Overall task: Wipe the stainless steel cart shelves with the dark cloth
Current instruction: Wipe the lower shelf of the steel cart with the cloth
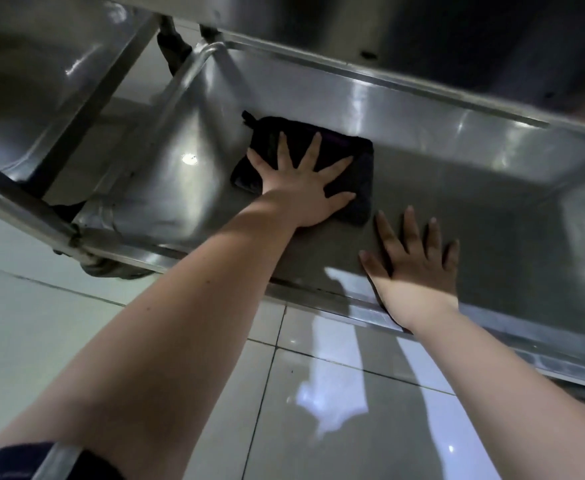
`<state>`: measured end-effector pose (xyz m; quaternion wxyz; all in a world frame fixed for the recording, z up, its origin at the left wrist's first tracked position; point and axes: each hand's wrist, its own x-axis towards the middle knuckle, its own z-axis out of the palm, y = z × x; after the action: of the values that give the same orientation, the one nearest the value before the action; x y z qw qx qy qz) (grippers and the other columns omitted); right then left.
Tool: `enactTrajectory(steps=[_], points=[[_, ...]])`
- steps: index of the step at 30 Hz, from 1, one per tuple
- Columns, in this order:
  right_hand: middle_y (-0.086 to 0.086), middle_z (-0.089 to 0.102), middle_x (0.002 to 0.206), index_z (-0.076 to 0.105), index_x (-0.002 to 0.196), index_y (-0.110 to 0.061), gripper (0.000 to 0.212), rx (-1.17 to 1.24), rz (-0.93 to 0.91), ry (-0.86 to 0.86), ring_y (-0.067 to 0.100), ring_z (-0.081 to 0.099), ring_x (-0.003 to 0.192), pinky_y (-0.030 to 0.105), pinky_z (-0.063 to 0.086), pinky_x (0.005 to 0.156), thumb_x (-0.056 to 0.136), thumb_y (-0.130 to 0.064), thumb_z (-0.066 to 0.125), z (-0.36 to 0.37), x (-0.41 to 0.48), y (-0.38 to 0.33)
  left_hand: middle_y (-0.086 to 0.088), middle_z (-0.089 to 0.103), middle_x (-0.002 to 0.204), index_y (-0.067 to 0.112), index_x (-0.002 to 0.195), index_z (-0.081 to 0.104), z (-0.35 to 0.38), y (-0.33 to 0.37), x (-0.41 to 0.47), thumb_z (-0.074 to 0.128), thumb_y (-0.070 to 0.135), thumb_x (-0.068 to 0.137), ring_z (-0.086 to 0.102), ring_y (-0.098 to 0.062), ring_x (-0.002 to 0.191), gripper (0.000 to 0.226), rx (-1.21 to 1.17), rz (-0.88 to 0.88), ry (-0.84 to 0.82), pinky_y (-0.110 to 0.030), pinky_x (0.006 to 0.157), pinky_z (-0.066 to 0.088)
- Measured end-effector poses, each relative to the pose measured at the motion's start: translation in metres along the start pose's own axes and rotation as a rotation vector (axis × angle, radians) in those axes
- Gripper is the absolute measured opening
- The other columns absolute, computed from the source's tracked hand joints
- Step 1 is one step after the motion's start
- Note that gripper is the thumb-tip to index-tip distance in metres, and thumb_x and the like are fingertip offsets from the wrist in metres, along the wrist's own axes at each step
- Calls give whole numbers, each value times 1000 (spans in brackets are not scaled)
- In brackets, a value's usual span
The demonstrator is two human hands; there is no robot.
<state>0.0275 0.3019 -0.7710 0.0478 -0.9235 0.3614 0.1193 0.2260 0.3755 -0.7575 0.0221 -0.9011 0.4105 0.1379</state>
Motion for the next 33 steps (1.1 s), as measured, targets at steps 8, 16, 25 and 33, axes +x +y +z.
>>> enactTrajectory(steps=[8,16,25,33], points=[[-12,-16,163,-4,150,-55,67,43,-1,-7,27,-19,150,53,-12,118,90,-73,19,0,-1,4,17,-15,163,64,145,-1,0,-61,-14,21,81,88,-15,-30,150,64,-19,-31,67,-74,109,0],[-12,-17,163,-6,149,-56,66,34,2,-2,28,-18,150,54,-12,118,90,-74,17,3,1,0,17,-20,162,68,139,-13,8,-142,-75,5,87,70,-17,-30,150,74,46,-159,-17,-71,112,0],[-9,-19,163,-8,150,-53,64,30,-5,-15,31,-20,149,57,-11,117,93,-70,16,2,1,-2,15,-23,161,70,137,-16,29,-62,-113,15,88,75,-20,-36,148,71,77,-54,-18,-73,108,1],[-14,-11,164,2,152,-52,58,-21,-165,-76,30,-19,149,51,-11,119,99,-60,24,-20,-10,101,20,-21,160,73,135,-13,21,-55,-121,17,92,70,-19,-30,149,74,8,-105,-63,-72,110,3]])
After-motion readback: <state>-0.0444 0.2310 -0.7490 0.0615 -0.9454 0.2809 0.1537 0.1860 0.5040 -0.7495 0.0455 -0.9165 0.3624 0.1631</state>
